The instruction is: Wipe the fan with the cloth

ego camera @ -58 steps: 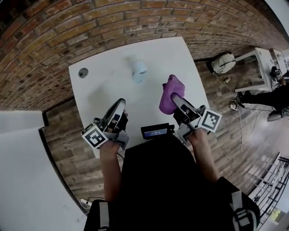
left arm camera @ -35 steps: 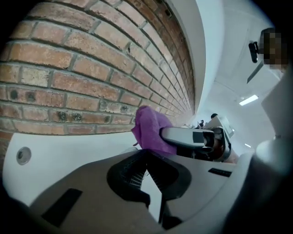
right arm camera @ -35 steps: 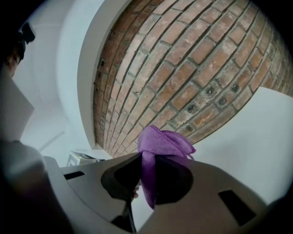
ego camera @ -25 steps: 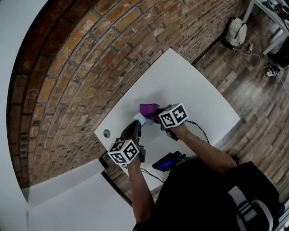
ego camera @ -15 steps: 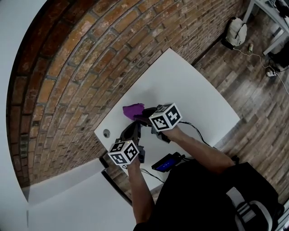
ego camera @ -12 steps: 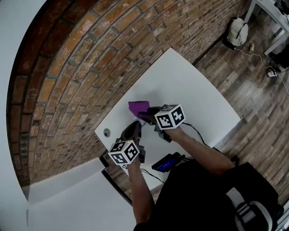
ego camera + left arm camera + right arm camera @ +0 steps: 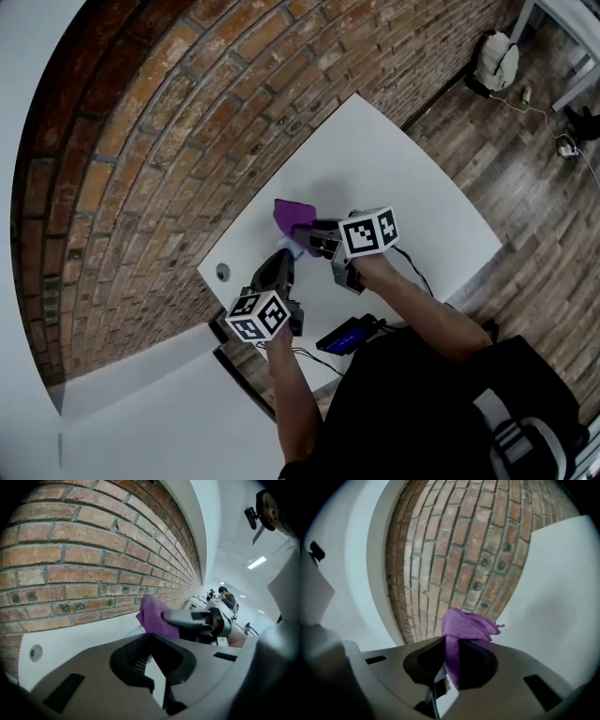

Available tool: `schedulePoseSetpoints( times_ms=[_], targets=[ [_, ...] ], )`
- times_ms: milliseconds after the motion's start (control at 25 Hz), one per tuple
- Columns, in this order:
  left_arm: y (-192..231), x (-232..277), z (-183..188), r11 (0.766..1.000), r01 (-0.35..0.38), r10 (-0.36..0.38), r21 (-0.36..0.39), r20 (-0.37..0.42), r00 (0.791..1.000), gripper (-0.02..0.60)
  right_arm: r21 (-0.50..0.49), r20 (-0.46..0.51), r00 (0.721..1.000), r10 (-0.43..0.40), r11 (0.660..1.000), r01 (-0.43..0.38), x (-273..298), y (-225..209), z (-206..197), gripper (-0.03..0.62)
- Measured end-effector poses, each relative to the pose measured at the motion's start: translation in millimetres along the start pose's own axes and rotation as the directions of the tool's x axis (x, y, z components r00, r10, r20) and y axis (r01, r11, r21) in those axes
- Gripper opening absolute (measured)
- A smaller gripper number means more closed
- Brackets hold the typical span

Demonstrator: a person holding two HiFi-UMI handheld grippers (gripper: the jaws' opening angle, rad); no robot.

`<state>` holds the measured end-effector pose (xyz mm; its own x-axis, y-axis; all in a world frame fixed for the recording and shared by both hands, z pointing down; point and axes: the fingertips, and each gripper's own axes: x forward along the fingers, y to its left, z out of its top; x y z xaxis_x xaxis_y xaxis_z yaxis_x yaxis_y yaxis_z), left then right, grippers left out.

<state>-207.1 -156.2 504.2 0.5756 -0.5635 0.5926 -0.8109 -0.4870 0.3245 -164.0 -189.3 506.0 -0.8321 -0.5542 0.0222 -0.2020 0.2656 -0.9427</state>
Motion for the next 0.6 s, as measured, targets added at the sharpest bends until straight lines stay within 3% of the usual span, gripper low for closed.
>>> schedulePoseSetpoints(
  times_ms=[80, 200, 320, 480, 600],
  targets=[
    [1, -2, -1, 1.000, -0.002, 0.002, -0.007, 0.003, 1.000, 0.000, -0.076, -0.060, 0.997, 0.053, 0.995, -0.058, 13, 28, -4, 0.061],
    [0, -2, -1, 1.000, -0.003, 0.003, -0.009, 0.000, 1.000, 0.000, -0.155, -0.116, 0.993, -0.004, 0.988, -0.014, 21, 17, -23, 0.061],
    [-1, -2, -1, 1.000, -0.005, 0.005, -0.007, -0.004, 1.000, 0.000, -0.096, -0.026, 0.998, -0.056, 0.994, 0.053, 13, -18, -20, 0.061],
    [0, -2, -1, 1.000, -0.001, 0.001, -0.017, -0.001, 1.000, 0.000, 0.035, -0.121, 0.978, -0.168, 0.984, 0.174, 2, -78, -43, 0.061],
    [-1, -2, -1, 1.000, 0.003, -0.002, -0.022, 0.004, 1.000, 0.000, 0.050, -0.075, 0.985, -0.156, 0.986, 0.160, -9, -65, -30, 0.061]
  ],
)
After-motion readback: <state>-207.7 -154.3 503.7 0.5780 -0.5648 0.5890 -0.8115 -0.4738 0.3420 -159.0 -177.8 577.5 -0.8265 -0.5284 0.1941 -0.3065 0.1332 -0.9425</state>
